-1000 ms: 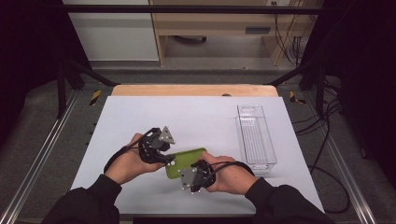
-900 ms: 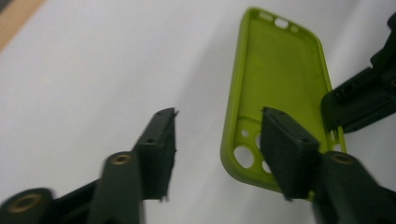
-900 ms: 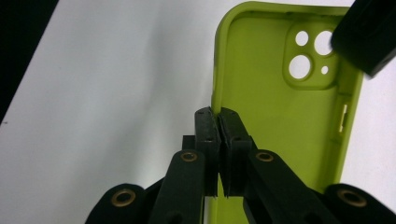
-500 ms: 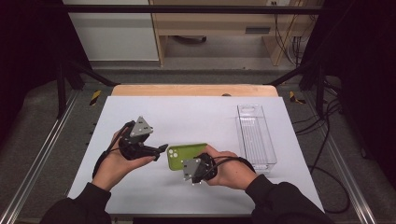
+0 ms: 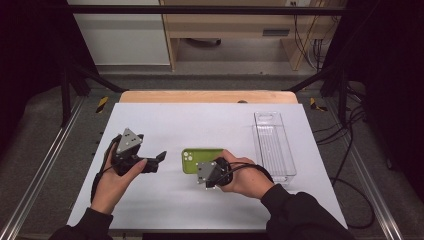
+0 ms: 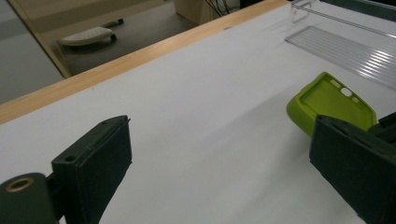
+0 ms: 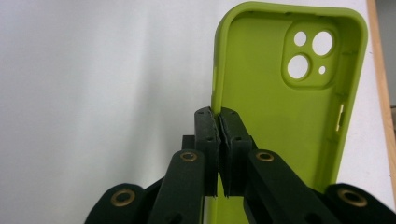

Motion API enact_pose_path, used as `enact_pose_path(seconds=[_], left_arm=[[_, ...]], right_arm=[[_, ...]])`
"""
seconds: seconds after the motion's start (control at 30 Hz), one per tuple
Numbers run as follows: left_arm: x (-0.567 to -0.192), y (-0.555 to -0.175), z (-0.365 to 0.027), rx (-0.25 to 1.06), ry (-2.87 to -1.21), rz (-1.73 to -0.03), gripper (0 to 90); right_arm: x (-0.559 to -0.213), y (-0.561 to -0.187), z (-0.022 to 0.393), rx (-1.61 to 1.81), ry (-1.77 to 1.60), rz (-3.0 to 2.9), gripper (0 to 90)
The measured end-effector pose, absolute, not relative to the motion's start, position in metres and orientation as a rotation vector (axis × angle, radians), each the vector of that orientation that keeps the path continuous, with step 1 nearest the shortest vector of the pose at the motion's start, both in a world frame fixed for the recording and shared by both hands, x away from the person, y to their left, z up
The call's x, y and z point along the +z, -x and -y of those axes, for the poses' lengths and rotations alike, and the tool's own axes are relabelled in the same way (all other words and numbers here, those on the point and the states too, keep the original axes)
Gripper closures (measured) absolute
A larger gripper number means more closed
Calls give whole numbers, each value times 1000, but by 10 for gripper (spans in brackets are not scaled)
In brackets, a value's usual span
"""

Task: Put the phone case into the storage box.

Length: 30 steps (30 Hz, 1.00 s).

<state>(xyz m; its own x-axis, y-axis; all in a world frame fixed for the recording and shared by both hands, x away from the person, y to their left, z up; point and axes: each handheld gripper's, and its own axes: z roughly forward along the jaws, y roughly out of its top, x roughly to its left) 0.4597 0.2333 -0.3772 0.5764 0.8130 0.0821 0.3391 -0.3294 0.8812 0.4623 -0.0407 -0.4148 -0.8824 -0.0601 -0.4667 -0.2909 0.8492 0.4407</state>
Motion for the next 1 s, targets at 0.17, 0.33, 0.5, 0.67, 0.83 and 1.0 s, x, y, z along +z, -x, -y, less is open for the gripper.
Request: enact_pose_path(seconds=[0.17, 0.33, 0.5, 0.67, 0.83, 1.0], left_arm=[[-388, -455, -244, 705, -1836, -974, 54], [-400, -452, -248, 786, -1805, -1006, 53], [-416, -451, -253, 787, -1719, -1048, 53], [-430, -450, -255, 794, -1666, -1061, 53], [-438, -447, -255, 810, -1656, -1045, 53], [-444, -444, -256, 814, -1641, -1048, 50]], right_arm=[[-413, -468, 44, 721, 223, -2555, 876], [-410, -477, 49, 754, 158, -2524, 876], [-404, -486, 57, 813, 55, -2481, 876], [-399, -495, 66, 868, -41, -2432, 876], [-391, -504, 76, 961, -173, -2363, 877], [-381, -513, 85, 1071, -309, -2283, 877]])
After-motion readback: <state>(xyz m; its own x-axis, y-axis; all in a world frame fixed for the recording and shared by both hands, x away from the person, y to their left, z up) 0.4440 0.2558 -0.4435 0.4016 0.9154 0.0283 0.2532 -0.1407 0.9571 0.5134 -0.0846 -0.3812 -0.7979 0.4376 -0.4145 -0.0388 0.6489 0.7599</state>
